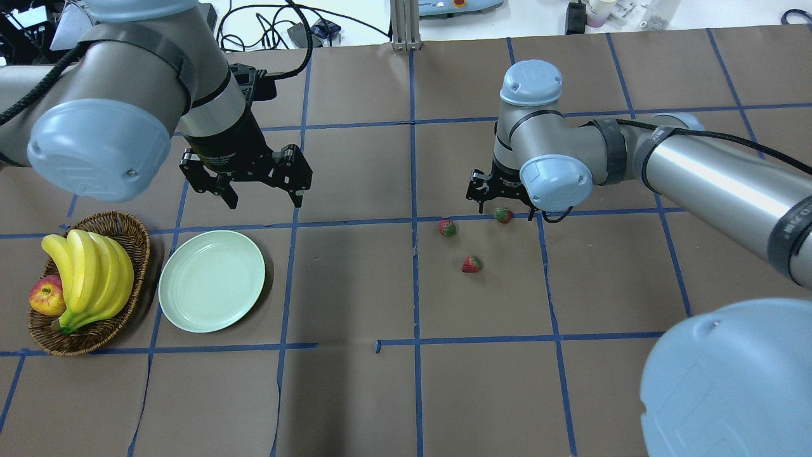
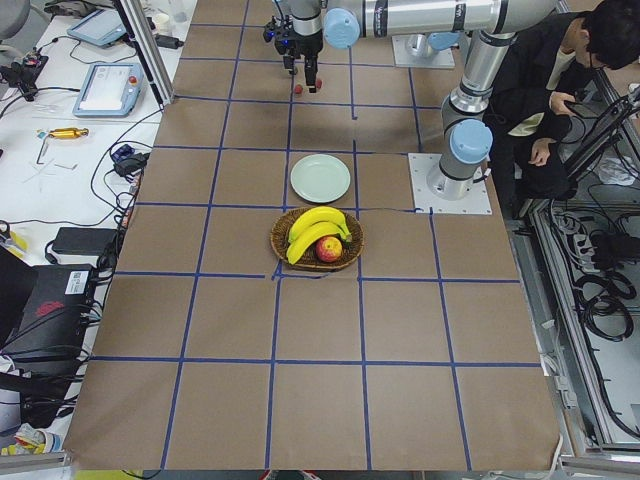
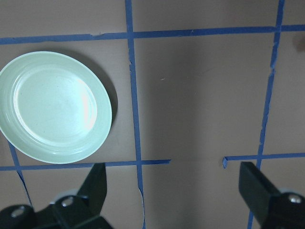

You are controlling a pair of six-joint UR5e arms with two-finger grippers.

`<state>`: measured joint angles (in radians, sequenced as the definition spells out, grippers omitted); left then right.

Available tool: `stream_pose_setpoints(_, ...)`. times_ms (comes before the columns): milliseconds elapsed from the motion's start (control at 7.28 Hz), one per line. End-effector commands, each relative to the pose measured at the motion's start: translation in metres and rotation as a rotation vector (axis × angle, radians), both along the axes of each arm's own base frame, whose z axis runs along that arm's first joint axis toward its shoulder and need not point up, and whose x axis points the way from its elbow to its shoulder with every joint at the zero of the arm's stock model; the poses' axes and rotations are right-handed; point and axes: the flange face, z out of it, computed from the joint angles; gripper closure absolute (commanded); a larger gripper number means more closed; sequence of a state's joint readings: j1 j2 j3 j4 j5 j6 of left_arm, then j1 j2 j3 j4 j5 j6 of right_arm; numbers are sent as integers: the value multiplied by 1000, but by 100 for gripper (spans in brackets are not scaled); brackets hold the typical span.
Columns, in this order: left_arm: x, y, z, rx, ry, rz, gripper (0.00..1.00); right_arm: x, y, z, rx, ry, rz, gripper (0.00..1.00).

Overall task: Collect all strawberries into plate
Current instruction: 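Move the right gripper over the strawberry farthest from the robot, then lower the right gripper and close it on the red strawberry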

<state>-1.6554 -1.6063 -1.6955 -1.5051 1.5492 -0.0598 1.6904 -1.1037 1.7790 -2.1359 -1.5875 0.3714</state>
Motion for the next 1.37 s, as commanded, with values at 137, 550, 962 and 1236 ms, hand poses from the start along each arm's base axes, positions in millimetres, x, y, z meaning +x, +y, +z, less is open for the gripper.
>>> stream_pose_setpoints(137,0,2,-8,16,0,0,0,0,-2,-7,-2,3,1,33)
stream_pose_setpoints(550,0,2,-8,17,0,0,0,0,-4,-5,-6,1,-1,100)
stream_pose_setpoints(962,0,2,-8,17,0,0,0,2,-17,32,-77,-8,11,100)
stream_pose_setpoints(1236,3,5,1,-2,2,5,0,10,-33,110,-157,-39,4,100)
